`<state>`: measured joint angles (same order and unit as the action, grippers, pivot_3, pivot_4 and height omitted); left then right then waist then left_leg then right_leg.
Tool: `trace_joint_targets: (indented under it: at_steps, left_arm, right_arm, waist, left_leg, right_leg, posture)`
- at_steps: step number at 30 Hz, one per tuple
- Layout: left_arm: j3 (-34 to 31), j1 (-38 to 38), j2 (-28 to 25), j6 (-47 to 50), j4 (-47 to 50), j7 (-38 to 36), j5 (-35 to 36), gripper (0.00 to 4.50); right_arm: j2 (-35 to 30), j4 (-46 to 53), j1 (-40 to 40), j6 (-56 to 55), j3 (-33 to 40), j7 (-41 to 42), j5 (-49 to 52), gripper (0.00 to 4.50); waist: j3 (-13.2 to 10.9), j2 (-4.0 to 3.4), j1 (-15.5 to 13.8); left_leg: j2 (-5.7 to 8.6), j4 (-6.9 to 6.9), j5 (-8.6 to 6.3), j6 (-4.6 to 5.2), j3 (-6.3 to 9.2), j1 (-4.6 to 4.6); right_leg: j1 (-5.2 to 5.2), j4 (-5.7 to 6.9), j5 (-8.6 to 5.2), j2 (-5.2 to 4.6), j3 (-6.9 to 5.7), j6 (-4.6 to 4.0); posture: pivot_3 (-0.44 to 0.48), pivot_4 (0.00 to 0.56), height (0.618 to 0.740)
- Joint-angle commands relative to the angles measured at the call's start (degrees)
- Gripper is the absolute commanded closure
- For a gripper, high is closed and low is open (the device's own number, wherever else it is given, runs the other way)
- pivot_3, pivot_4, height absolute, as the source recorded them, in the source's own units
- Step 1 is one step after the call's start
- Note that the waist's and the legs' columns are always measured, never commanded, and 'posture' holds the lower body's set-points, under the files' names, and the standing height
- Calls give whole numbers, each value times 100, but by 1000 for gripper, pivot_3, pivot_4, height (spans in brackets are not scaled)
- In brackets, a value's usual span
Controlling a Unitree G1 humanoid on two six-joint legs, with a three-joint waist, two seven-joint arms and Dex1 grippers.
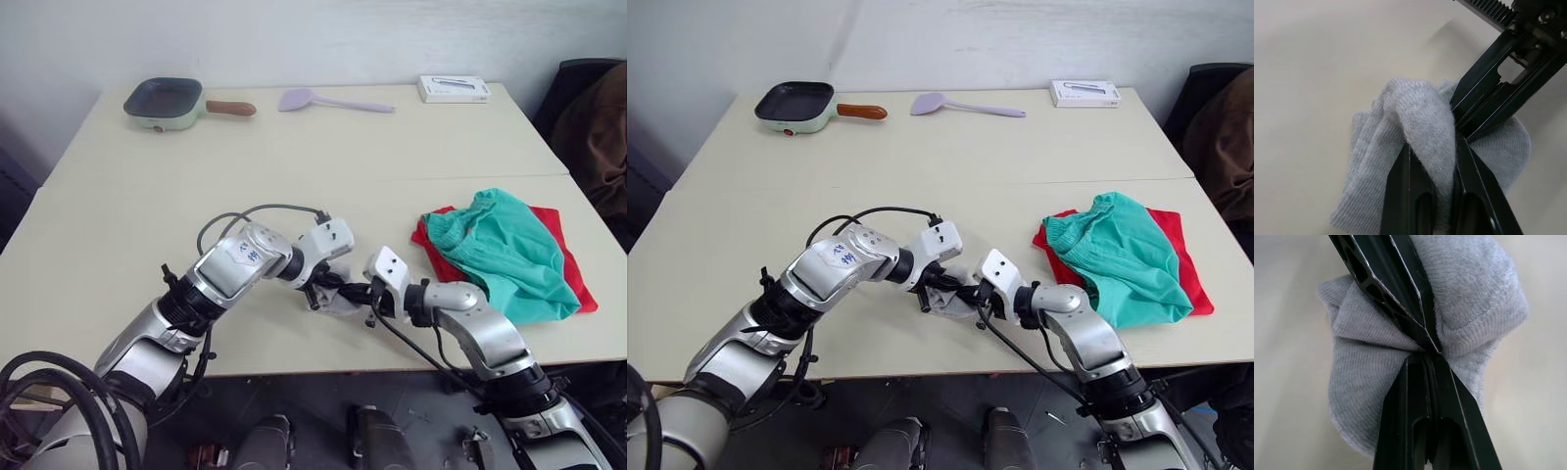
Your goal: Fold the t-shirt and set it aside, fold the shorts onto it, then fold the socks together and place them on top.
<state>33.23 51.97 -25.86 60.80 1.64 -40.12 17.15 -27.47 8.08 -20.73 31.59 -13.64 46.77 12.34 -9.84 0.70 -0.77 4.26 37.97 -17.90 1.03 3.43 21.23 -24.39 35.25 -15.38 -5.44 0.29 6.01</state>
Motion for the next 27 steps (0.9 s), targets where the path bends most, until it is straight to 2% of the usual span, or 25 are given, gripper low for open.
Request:
trace_joint_targets:
  at_steps: [1, 6, 9, 11, 15, 20, 23, 27]
  left_arm:
    - [284, -97, 24, -72, -107, -184, -233, 4307]
    - [265, -195, 62, -181, -202, -307, -396, 4307]
    - [190, -256, 92, -168, -195, -405, -386, 3613]
    - [148, -304, 67, -129, -107, -503, -349, 2993]
    - [40, -424, -20, -120, 152, -700, -276, 1714]
    - [-319, -636, -227, 54, 571, -832, -111, 130]
    - [-655, -746, -315, 190, 784, -899, 106, 27]
    - [-1892, -968, -427, 457, 1188, -1147, 926, 27]
  right_arm:
    - [-165, 359, 191, 353, 272, -138, 108, 4500]
    - [-565, 1052, 277, 806, 891, -140, 473, 4500]
    - [-418, 1217, -110, 1084, 1077, -291, 731, 4500]
    - [-146, 1178, -436, 1218, 1000, -426, 840, 4500]
    - [253, 858, -764, 1210, 567, -512, 745, 4500]
    - [197, 441, -748, 1053, 15, -384, 460, 4500]
    - [76, 387, -643, 945, -101, -261, 395, 4500]
    - [-141, 324, -437, 656, -204, -10, 291, 4500]
  waist:
    - [0, 0, -35]
    - [-1, 0, -65]
    - [-2, -1, -37]
    - [-2, -4, 20]
    - [-2, -4, 60]
    - [-3, -5, 76]
    - [-4, -6, 90]
    - [-10, -13, 120]
  left_leg:
    - [0, 0, 0, 0, 0, 0]
    - [0, 0, -3, 5, 0, 6]
    - [-4, 0, -3, 5, 0, 5]
    - [-8, -2, -1, 1, -1, 4]
    - [-10, -3, 1, -3, 0, 2]
    - [-1, -2, -4, 8, 1, 10]
    - [-5, -2, -5, 7, 0, 9]
    - [-11, -6, -4, 3, -1, 10]
  right_leg:
    - [0, -2, 0, 1, 0, 0]
    - [0, -12, 1, -1, 0, 3]
    - [1, -14, 2, 1, 0, 4]
    - [-1, -12, 2, 4, 2, 4]
    - [-2, -8, 2, 4, 1, 4]
    - [-6, -12, 2, -3, 3, 4]
    - [-7, -13, 2, 0, 1, 4]
    - [-14, -11, 1, 6, 3, 3]
  posture:
    - [0, 150, 740]
    - [0, 150, 740]
    - [0, 150, 740]
    - [0, 150, 740]
    - [0, 150, 740]
    - [0, 150, 740]
    - [0, 150, 740]
    - [0, 150, 740]
